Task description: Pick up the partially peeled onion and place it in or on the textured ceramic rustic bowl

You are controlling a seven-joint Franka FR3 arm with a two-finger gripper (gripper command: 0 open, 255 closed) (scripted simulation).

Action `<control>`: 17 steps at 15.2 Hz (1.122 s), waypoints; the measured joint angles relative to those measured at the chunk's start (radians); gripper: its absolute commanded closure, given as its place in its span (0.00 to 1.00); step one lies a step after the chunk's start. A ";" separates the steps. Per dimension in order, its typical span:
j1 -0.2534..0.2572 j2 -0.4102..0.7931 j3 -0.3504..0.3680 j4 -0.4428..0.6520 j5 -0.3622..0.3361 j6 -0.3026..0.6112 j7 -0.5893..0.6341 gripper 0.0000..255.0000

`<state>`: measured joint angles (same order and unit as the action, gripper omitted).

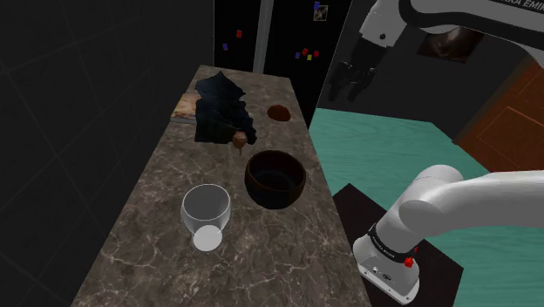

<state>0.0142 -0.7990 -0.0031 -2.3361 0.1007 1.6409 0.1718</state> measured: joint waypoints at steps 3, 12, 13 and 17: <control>0.006 0.036 0.019 0.002 0.006 0.031 0.012 0.00; 0.039 0.301 0.147 0.043 0.013 0.236 0.096 0.00; 0.041 0.330 0.158 0.052 0.009 0.252 0.104 0.00; 0.050 0.486 0.216 0.118 -0.016 0.329 0.159 0.00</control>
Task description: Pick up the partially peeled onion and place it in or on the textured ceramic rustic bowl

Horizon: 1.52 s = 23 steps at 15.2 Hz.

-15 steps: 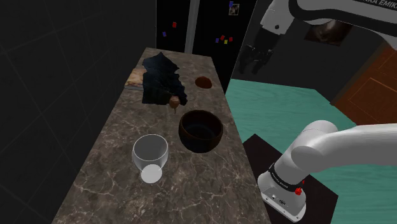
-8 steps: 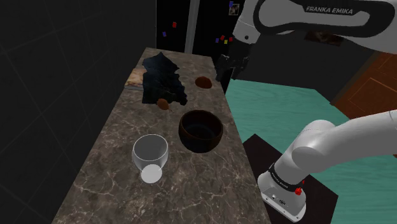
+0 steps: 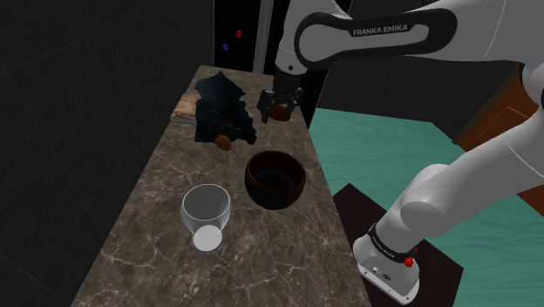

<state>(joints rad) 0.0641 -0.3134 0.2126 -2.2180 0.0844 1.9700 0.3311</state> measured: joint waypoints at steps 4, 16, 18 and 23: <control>0.009 0.137 0.045 0.073 -0.043 0.047 0.054 0.00; 0.036 0.392 0.091 0.163 -0.149 0.176 0.155 0.00; 0.037 0.401 0.090 0.155 -0.153 0.192 0.158 0.00; 0.036 0.404 0.090 0.154 -0.154 0.195 0.157 0.00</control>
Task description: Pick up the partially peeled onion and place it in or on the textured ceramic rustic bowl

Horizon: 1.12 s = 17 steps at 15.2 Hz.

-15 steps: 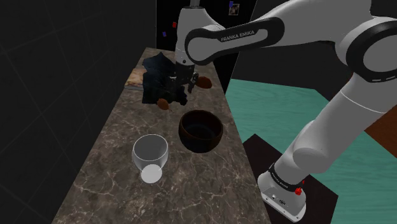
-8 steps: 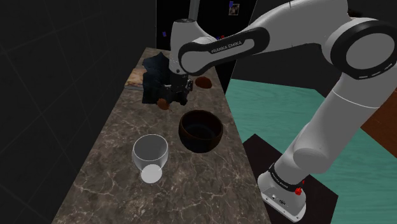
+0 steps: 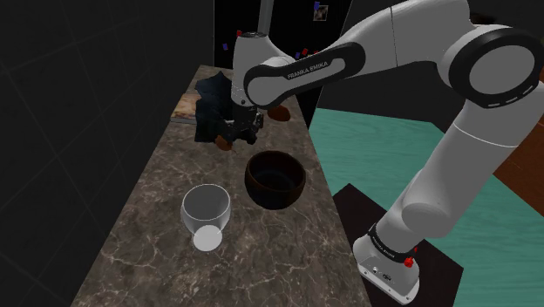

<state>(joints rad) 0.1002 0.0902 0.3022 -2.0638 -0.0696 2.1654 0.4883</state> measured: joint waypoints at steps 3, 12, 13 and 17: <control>0.000 0.000 0.000 0.000 0.000 0.000 0.000 1.00; 0.000 0.000 0.000 0.000 0.000 0.000 0.000 0.00; -0.001 0.013 -0.001 0.015 0.001 0.004 -0.001 0.00; -0.007 0.114 -0.008 0.135 0.011 0.033 -0.015 0.00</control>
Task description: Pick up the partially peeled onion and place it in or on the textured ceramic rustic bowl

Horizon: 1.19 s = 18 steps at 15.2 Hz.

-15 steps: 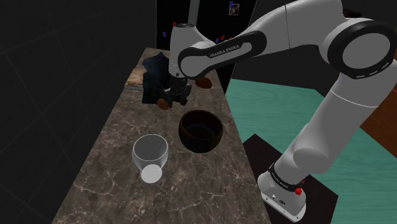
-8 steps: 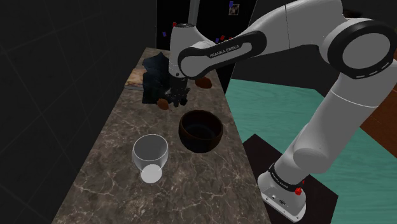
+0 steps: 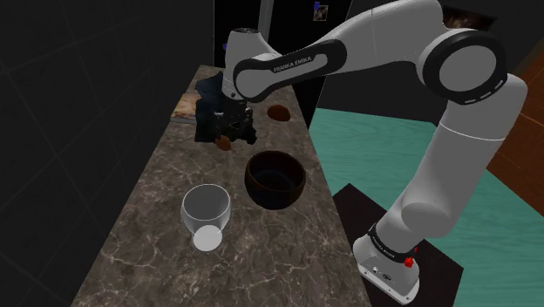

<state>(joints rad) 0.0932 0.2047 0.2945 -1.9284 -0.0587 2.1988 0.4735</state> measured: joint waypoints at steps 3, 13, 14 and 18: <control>-0.003 0.057 -0.003 0.074 0.007 0.010 -0.009 0.00; 0.004 0.119 -0.009 0.067 -0.011 0.084 0.000 0.00; 0.004 0.120 -0.009 0.067 -0.011 0.084 0.001 0.00; 0.005 0.120 -0.009 0.068 -0.011 0.084 0.001 1.00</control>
<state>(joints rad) 0.0978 0.3249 0.2853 -1.8606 -0.0698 2.2831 0.4746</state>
